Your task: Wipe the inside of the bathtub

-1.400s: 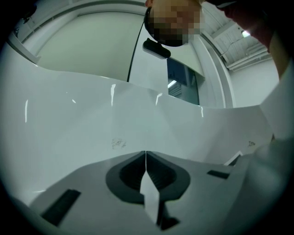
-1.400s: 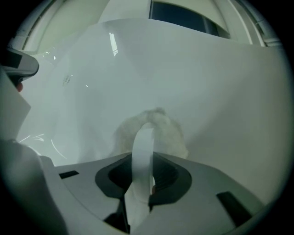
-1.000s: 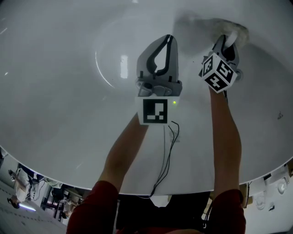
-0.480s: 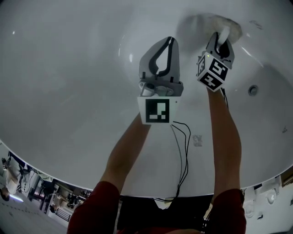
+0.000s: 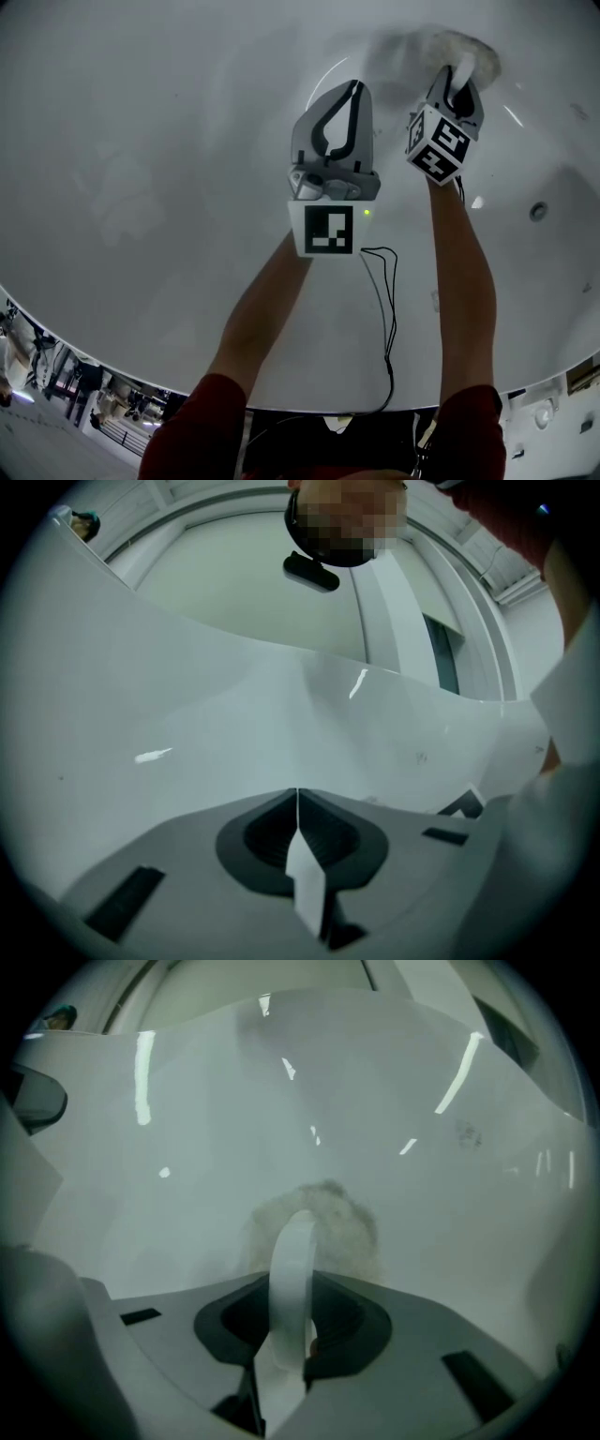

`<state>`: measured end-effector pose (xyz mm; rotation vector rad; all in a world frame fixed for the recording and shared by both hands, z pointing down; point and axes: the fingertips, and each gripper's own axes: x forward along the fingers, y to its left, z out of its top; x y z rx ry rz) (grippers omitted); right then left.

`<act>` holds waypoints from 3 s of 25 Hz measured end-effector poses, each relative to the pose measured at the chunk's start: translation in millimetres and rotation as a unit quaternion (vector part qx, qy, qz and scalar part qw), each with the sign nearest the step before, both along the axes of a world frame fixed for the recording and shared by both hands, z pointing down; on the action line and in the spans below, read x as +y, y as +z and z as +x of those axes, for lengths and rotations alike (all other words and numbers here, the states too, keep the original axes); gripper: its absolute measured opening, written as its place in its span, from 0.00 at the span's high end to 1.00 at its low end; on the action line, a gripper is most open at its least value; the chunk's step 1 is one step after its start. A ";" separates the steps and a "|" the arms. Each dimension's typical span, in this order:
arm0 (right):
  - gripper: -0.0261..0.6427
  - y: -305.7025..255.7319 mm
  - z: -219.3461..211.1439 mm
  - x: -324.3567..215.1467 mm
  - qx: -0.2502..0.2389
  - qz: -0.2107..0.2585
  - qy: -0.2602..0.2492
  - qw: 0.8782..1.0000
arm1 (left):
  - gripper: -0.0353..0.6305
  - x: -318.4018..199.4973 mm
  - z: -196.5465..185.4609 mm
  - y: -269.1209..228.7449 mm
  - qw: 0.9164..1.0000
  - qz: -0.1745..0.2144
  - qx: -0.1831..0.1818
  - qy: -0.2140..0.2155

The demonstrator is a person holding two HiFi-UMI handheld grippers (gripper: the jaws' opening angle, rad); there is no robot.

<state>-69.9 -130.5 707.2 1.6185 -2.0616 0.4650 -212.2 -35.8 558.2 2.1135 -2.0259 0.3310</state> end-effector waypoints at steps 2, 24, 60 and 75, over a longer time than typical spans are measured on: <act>0.82 -1.1 -43.8 -0.3 -0.010 -0.002 -0.042 0.999 | 0.92 2.6 -21.8 0.7 1.000 -0.002 0.000 -0.008; 0.82 -38.5 -101.7 32.4 -0.041 -0.056 -0.159 0.985 | 0.92 10.1 -23.9 -41.6 1.000 -0.002 -0.003 -0.024; 0.82 -165.3 544.5 10.1 -0.004 0.051 0.187 0.981 | 0.92 -64.6 509.7 -123.8 0.978 0.039 0.025 0.206; 0.82 -147.9 535.4 -14.8 -0.008 0.073 0.205 0.976 | 0.92 -72.1 508.5 -99.6 0.979 0.031 0.016 0.202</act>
